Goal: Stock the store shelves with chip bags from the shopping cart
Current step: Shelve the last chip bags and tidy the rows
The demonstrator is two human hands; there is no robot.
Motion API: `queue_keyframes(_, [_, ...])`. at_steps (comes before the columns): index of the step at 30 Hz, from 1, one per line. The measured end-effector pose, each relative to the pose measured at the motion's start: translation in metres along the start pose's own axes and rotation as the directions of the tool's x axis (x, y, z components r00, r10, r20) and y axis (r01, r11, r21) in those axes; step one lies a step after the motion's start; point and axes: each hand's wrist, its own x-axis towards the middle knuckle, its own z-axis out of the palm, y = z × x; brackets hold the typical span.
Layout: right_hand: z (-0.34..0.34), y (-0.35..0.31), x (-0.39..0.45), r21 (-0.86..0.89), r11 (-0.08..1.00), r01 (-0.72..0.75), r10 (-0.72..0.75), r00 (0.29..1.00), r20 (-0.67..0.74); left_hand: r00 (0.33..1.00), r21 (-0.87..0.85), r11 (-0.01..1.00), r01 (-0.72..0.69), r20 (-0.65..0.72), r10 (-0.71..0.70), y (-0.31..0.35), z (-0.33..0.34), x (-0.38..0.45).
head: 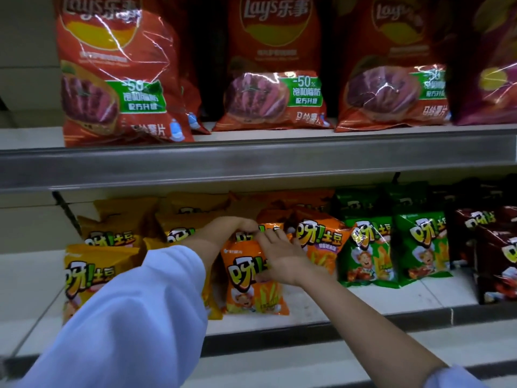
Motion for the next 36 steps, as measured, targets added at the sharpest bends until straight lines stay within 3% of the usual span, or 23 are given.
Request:
queue_keyframes(3, [-0.002,0.007,0.003,-0.009,0.999,0.046,-0.046,0.999,0.018,0.998,-0.029,0.998,0.049,-0.049,-0.05,0.002,0.0,-0.016])
queue_keyframes(5, [-0.01,0.018,-0.003,0.062,0.995,0.078,-0.077,0.997,-0.017,0.993,-0.177,0.981,0.077,-0.075,-0.091,-0.001,-0.001,-0.023])
queue_keyframes(6, [-0.015,0.027,-0.007,0.108,0.991,0.076,-0.071,0.997,-0.043,0.989,-0.285,0.955,0.081,-0.098,-0.113,-0.003,-0.002,-0.03])
queue_keyframes(8, [-0.029,0.05,-0.013,0.141,0.99,-0.001,0.015,0.995,-0.094,0.984,-0.321,0.935,0.149,-0.05,-0.174,0.001,-0.005,-0.041])
queue_keyframes(10, [-0.042,0.075,-0.016,0.076,0.987,-0.14,0.15,0.978,-0.142,0.983,-0.247,0.954,0.172,-0.019,-0.183,0.011,-0.004,-0.048])
queue_keyframes(12, [-0.051,0.096,-0.015,0.005,0.97,-0.242,0.24,0.959,-0.149,0.992,-0.186,0.977,0.105,-0.048,-0.116,0.027,0.002,-0.046])
queue_keyframes(17, [-0.041,0.119,0.0,-0.039,0.933,-0.357,0.355,0.934,-0.043,0.997,-0.063,0.996,-0.059,-0.058,0.055,0.054,0.021,-0.035])
queue_keyframes(22, [-0.035,0.125,0.001,-0.055,0.937,-0.345,0.342,0.938,-0.059,0.987,-0.03,0.986,-0.163,-0.003,0.163,0.079,0.027,-0.038])
queue_keyframes(30, [-0.055,0.139,0.018,0.01,0.939,-0.343,0.337,0.926,0.172,0.979,0.049,0.979,-0.199,0.046,0.196,0.08,0.026,-0.04])
queue_keyframes(33, [-0.051,0.144,0.022,-0.028,0.941,-0.337,0.337,0.927,0.167,0.985,0.108,0.982,-0.157,0.084,0.149,0.068,0.02,-0.035])
queue_keyframes(36, [-0.046,0.15,0.025,-0.001,0.947,-0.322,0.318,0.932,0.174,0.997,0.184,0.98,-0.075,0.031,0.07,0.055,0.01,-0.034])
